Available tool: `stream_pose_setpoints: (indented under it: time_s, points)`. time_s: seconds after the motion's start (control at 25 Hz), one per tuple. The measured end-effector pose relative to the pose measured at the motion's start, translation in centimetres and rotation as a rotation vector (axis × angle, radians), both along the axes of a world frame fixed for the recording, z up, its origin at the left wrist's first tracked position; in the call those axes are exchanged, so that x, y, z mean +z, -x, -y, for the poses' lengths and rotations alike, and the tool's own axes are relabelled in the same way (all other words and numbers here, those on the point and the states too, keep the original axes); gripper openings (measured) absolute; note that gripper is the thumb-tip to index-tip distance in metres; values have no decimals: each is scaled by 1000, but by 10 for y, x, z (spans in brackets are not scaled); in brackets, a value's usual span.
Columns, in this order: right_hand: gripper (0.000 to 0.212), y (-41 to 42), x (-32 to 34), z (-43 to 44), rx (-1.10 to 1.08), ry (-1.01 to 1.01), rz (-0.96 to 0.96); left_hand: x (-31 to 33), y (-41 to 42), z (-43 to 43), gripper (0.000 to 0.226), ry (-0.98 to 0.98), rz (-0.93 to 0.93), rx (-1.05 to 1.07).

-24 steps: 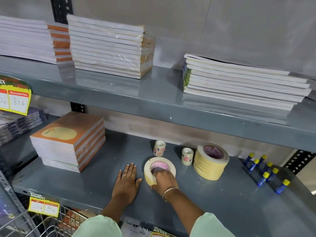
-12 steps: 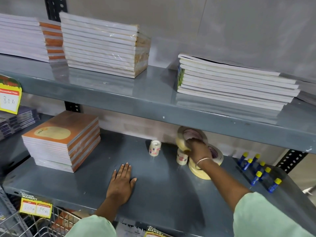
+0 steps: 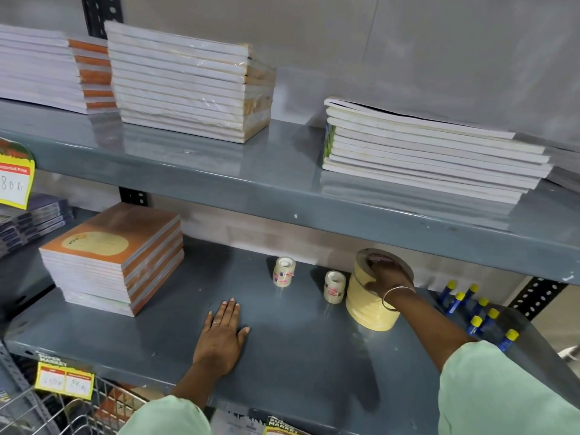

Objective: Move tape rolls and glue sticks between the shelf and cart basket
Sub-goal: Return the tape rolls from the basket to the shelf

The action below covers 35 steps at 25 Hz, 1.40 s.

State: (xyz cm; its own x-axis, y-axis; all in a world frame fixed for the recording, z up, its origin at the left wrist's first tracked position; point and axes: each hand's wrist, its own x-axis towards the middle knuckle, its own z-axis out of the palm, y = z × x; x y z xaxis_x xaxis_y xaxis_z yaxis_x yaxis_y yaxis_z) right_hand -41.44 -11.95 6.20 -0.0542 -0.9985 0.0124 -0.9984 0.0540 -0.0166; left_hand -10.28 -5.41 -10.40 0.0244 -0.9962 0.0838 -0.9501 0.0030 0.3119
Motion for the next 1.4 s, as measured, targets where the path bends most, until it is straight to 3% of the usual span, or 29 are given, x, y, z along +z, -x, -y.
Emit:
stream_pose_setpoints:
  time_s: [0.2, 0.44, 0.52, 0.64, 0.72, 0.8, 0.92, 1.0, 1.12, 1.24, 1.4]
  points:
    - [69, -5, 6, -2, -39, -79, -20, 0, 1, 0, 61, -13, 5, -2]
    - [48, -70, 28, -18, -55, 301, 37, 4, -2, 1, 63, -32, -2, -18]
    - [41, -115, 33, -22, 98, 394, 151, 13, -10, -7, 61, 72, -126, 16]
    - [26, -201, 26, -37, 417, 464, 502, 29, -58, -40, 52, 298, -334, 236]
    - [18, -266, 5, -58, 563, 372, 740, 30, -110, -78, 43, 385, -391, 410]
    - [15, -329, -30, -86, 658, 177, 831, 16, -162, -126, 37, 359, -379, 564]
    - [21, -407, -107, -132, 812, -110, 643, -33, -210, -203, 39, 113, -335, 764]
    - [30, -438, -161, -161, 984, -170, 386, -77, -217, -244, 47, -113, -323, 801]
    - [44, -464, -239, -201, 1170, -358, 183, -143, -203, -281, 61, -373, -362, 799]
    - [43, -460, -313, -222, 1209, -605, -78, -196, -180, -286, 61, -520, -412, 757]
    - [37, -433, -375, -221, 1192, -683, -312, -235, -160, -268, 54, -647, -459, 764]
